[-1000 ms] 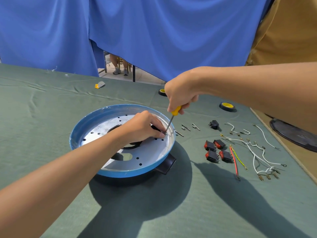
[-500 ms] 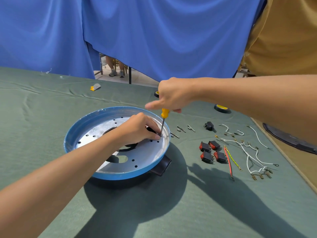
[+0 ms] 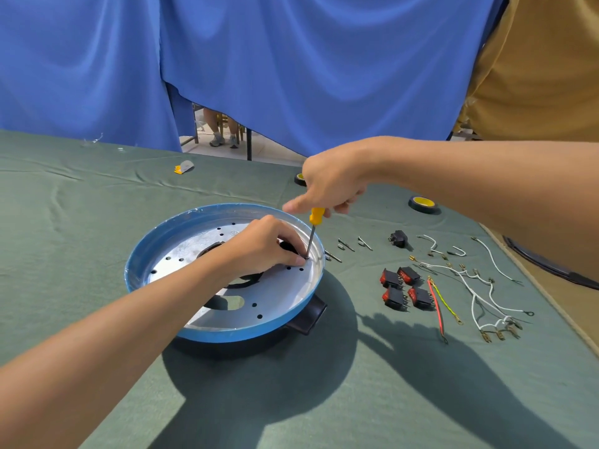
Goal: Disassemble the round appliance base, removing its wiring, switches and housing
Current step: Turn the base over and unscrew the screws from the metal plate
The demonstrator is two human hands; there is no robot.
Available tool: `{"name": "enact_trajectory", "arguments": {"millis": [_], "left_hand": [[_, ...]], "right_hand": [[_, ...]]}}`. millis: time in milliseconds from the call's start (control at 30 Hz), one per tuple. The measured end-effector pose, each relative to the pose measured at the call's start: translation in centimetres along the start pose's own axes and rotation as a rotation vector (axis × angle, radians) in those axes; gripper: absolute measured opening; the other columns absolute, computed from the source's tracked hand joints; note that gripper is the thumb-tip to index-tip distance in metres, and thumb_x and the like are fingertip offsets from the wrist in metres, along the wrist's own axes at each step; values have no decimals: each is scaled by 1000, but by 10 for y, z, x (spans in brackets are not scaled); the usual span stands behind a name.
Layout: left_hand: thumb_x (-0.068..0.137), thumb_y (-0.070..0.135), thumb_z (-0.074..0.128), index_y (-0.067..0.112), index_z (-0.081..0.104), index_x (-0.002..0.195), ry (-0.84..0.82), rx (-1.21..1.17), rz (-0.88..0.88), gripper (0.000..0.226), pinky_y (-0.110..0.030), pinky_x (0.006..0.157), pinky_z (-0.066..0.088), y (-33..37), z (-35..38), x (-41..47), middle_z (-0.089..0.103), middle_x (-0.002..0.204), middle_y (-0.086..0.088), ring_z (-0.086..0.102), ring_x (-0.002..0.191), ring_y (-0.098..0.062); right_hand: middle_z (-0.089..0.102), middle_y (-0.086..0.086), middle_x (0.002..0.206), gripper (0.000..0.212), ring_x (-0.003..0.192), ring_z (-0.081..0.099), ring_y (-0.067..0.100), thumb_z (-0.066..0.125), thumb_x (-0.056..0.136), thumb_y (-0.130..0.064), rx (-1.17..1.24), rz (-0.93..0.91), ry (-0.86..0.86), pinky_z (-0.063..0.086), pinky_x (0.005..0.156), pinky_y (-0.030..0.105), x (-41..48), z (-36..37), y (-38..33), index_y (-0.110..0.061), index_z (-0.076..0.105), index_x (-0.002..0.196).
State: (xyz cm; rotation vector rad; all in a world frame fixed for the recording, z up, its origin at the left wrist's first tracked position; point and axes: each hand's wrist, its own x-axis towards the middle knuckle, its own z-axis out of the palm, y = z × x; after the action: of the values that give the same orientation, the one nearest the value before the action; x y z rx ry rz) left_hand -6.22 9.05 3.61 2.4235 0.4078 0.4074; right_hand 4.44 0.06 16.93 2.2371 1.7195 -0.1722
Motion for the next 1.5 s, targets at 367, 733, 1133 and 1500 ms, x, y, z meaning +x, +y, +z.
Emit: {"name": "enact_trajectory", "arguments": {"millis": [367, 733, 1133, 1500], "left_hand": [[79, 15, 79, 29, 73, 83, -12, -18, 28, 16, -24, 77, 49, 1, -1, 0, 71, 91, 11, 59, 76, 0], [75, 10, 81, 14, 80, 81, 26, -30, 5, 7, -38, 86, 51, 2, 3, 1, 73, 90, 5, 66, 90, -17], [76, 13, 81, 21, 75, 76, 39, -27, -43, 9, -35, 81, 53, 5, 4, 1, 72, 85, 5, 65, 83, -15], [79, 10, 77, 16, 79, 87, 4, 18, 56, 10, -39, 84, 49, 3, 3, 0, 73, 94, 1, 63, 93, -20]], "right_hand": [[65, -4, 78, 7, 81, 64, 22, 74, 80, -24, 26, -169, 99, 47, 57, 24, -6, -2, 3, -26, 70, 84], [62, -11, 70, 13, 63, 52, -2, 69, 81, -14, 25, -262, 214, 38, 48, 18, -11, 9, 8, -26, 70, 77], [46, -13, 76, 12, 71, 44, 8, 67, 87, -32, 40, -202, 296, 33, 55, 26, -17, 13, 14, -22, 60, 89], [53, -2, 73, 16, 68, 42, 13, 60, 90, -31, 8, -179, 294, 31, 51, 26, -13, 14, 8, -17, 63, 82]]}}
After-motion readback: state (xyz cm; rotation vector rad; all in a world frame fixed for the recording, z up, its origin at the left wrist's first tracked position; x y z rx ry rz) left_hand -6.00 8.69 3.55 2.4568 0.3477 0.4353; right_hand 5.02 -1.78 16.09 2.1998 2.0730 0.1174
